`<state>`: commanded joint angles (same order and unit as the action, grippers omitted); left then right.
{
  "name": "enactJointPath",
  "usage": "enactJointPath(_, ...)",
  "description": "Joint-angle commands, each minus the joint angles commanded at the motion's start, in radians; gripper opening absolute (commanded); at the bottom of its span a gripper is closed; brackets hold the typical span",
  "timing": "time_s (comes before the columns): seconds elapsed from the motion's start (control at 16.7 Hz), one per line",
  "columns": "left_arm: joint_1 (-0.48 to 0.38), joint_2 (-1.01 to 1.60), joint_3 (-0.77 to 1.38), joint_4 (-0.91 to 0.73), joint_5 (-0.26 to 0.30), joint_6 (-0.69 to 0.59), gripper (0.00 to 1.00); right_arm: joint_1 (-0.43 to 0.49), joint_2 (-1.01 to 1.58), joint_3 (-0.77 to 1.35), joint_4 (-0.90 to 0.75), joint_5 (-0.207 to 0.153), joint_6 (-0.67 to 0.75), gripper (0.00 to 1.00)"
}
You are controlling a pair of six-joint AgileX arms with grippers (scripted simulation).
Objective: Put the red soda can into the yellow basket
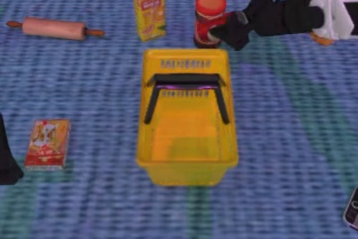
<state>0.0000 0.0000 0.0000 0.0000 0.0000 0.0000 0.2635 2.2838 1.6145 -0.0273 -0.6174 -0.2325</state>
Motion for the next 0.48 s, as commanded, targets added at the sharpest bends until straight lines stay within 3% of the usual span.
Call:
enactJointPath(0.24, 0.0, 0.0, 0.0, 0.0, 0.0, 0.0, 1.0, 0.027, -0.057, -0.144, 0.41, -0.226, 0.131, 0.0)
enactJointPath(0.48, 0.0, 0.0, 0.0, 0.0, 0.0, 0.0, 1.0, 0.049, -0.122, -0.25, 0.711, -0.406, 0.223, 0.0)
